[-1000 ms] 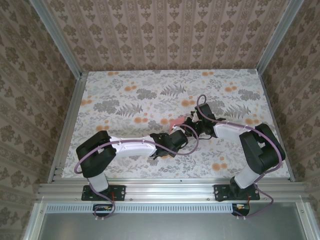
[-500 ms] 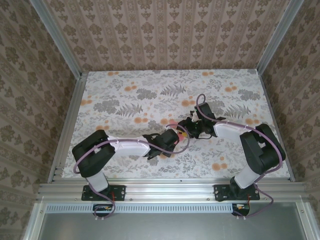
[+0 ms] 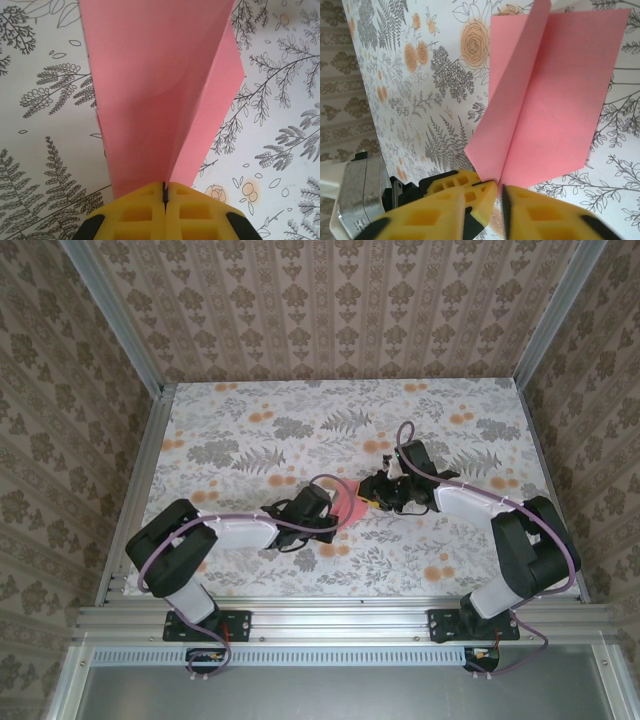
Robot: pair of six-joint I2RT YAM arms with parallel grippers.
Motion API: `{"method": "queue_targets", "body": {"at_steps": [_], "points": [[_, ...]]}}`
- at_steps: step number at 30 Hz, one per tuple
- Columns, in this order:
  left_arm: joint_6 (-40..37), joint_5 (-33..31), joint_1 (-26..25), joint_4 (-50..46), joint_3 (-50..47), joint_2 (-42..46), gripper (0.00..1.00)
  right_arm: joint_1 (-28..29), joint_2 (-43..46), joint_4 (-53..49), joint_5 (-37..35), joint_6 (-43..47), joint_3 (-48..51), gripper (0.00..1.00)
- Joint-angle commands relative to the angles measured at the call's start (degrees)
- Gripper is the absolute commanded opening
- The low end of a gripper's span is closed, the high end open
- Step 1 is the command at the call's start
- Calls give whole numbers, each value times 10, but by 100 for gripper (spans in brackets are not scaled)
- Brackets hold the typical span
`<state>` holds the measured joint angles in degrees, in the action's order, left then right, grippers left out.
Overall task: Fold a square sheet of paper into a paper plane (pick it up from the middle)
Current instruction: Fourth fold the wing at the center of the table.
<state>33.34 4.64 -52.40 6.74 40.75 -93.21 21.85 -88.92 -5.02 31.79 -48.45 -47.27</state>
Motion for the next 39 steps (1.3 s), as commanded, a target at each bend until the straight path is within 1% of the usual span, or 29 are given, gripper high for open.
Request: {"method": "queue_targets", "body": {"at_steps": [1, 6, 11, 15, 25, 32, 39], "points": [[27, 62, 17, 45, -12, 7, 0, 8, -27, -20, 10, 26, -2, 19], [41, 84, 35, 59, -20, 0, 0, 33, -66, -48, -6, 53, -29, 13], [52, 111, 48, 74, -24, -4, 0, 51, -104, -48, -10, 62, -55, 12], [57, 120, 55, 74, -23, -3, 0, 58, -134, -64, -33, 76, -78, 10], [55, 158, 82, 81, -24, -19, 0, 62, -193, -161, -98, 167, -125, 8], [52, 172, 90, 84, -15, -41, 0, 62, -200, -190, -116, 197, -137, 8], [62, 175, 102, 107, -28, -51, 0, 63, -196, -196, -111, 199, -148, 8]]}}
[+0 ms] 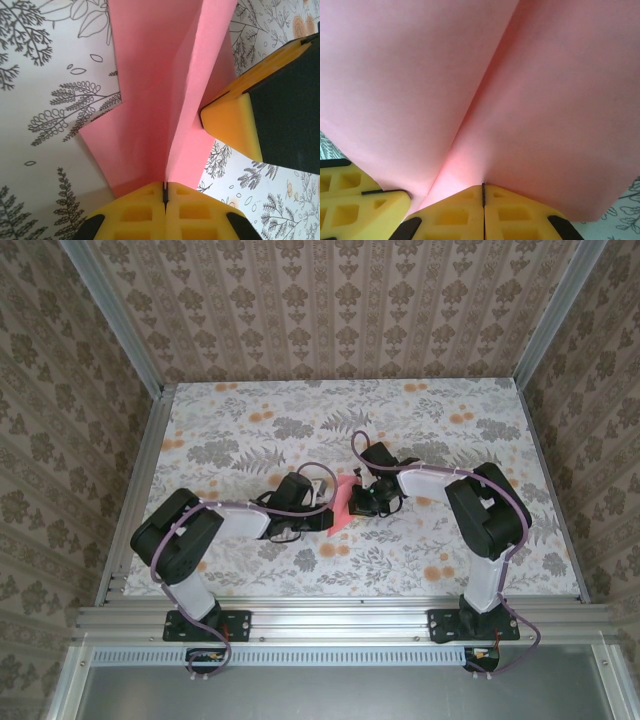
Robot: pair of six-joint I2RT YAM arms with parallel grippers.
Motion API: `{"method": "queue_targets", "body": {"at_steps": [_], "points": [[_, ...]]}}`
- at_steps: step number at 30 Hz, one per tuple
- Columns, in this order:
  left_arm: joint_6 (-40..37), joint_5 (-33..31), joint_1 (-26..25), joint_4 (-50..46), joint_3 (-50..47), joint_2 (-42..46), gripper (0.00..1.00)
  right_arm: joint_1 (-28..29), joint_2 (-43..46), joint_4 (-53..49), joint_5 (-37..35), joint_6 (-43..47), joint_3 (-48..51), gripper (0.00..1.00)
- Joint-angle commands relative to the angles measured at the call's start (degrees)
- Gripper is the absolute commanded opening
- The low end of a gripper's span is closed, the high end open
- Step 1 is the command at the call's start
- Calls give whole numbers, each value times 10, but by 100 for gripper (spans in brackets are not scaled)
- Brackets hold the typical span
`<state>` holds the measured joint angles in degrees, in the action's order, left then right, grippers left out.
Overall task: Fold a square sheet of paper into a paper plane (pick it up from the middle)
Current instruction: Fourth fold the wing at the center of the table.
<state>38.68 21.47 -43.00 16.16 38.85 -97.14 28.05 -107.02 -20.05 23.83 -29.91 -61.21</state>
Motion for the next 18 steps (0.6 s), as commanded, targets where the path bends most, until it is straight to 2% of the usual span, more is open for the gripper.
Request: {"method": "queue_targets", "body": {"at_steps": [1, 10, 13, 18], "points": [[13, 9, 10, 21, -14, -11, 0, 0, -16, -46, -29, 12, -10, 8], [11, 67, 23, 50, -17, -12, 0, 0, -19, -45, -27, 13, -10, 8], [10, 64, 24, 38, -15, -12, 0, 0, -18, -45, -26, 12, -8, 8], [-6, 48, 20, 6, -1, -11, 12, 0, -14, -41, -20, 7, -9, 9]]}}
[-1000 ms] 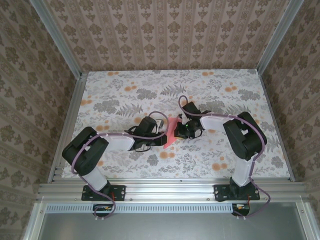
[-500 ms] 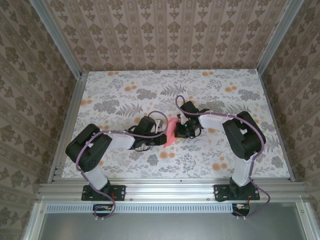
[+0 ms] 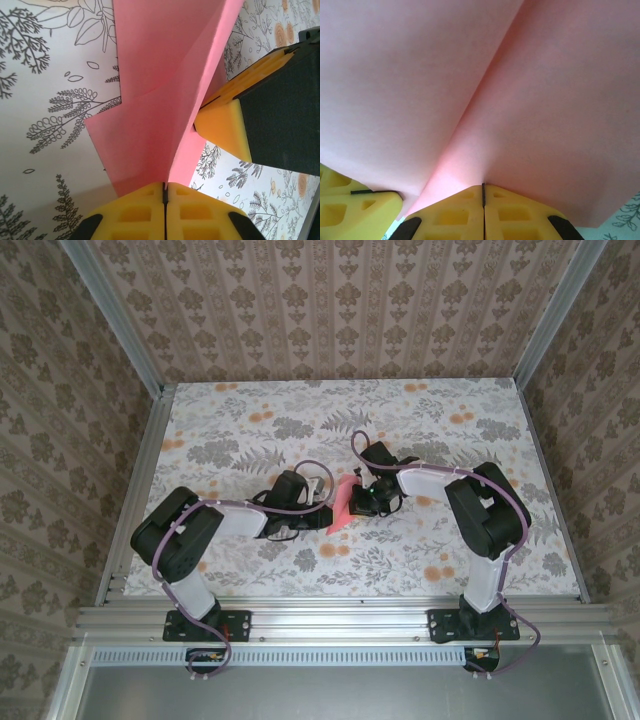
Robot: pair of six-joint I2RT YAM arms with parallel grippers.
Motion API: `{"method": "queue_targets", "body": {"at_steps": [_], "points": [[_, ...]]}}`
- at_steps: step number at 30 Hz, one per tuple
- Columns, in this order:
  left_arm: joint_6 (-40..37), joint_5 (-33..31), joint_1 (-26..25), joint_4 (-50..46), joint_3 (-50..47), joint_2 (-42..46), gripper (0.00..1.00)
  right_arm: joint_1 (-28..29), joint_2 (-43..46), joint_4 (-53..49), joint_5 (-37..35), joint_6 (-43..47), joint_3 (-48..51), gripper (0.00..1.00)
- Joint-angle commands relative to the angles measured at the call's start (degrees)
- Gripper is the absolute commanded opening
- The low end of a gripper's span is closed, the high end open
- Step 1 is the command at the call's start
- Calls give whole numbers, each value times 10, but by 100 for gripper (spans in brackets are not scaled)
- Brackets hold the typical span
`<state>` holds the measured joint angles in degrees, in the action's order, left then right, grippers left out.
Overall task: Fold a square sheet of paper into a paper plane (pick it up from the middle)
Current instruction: Fourth fold the wing at the center of the table.
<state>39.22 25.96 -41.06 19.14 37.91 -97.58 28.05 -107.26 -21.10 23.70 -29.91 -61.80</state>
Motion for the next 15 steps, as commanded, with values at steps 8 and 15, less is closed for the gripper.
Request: {"method": "queue_targets", "body": {"at_steps": [8, 15], "points": [[-30, -22, -26, -63, 45, -23, 16, 0, -11, -24, -9, 0, -6, 9], [-37, -41, -30, -80, 46, -5, 19, 0, -10, -25, -11, 0, -5, 9]]}}
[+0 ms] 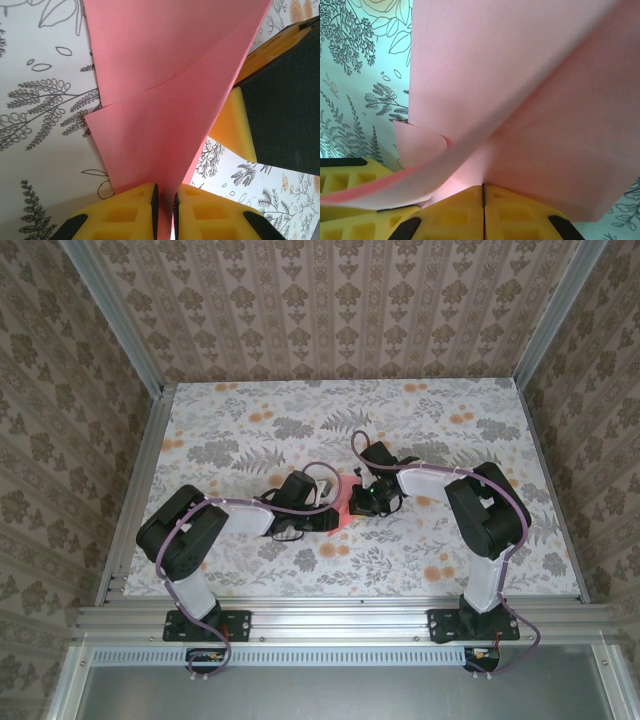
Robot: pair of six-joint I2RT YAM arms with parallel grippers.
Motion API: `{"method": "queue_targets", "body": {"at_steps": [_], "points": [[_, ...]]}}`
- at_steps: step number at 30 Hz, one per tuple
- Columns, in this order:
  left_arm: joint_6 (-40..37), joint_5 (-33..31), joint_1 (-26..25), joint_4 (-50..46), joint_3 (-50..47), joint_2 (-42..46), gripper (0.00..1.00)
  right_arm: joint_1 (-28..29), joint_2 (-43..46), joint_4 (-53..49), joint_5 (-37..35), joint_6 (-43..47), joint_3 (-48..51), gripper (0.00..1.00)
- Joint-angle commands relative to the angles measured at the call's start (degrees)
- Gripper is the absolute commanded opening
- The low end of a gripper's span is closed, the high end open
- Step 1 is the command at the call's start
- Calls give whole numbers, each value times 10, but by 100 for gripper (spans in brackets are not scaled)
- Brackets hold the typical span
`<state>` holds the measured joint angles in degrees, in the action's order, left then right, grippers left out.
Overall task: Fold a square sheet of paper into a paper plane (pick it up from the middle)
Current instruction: Fourth fold the wing at the center of the table.
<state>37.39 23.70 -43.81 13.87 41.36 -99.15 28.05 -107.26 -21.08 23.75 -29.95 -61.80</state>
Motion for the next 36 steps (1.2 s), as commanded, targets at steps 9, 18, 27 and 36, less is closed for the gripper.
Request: {"method": "queue_targets", "body": {"at_steps": [9, 18, 27, 36], "points": [[-58, -48, -26, -92, 48, 1, 29, 0, -8, 5, 26, -23, 0, 9], [-93, -128, -60, -182, 95, -14, 35, -1, -4, 9, 29, -34, -1, 9], [-112, -198, -92, -227, 120, -19, 34, -2, -7, 11, 32, -38, -1, 8], [-112, -224, -96, -229, 112, -6, 20, -2, -7, 4, 29, -34, -3, 8]]}}
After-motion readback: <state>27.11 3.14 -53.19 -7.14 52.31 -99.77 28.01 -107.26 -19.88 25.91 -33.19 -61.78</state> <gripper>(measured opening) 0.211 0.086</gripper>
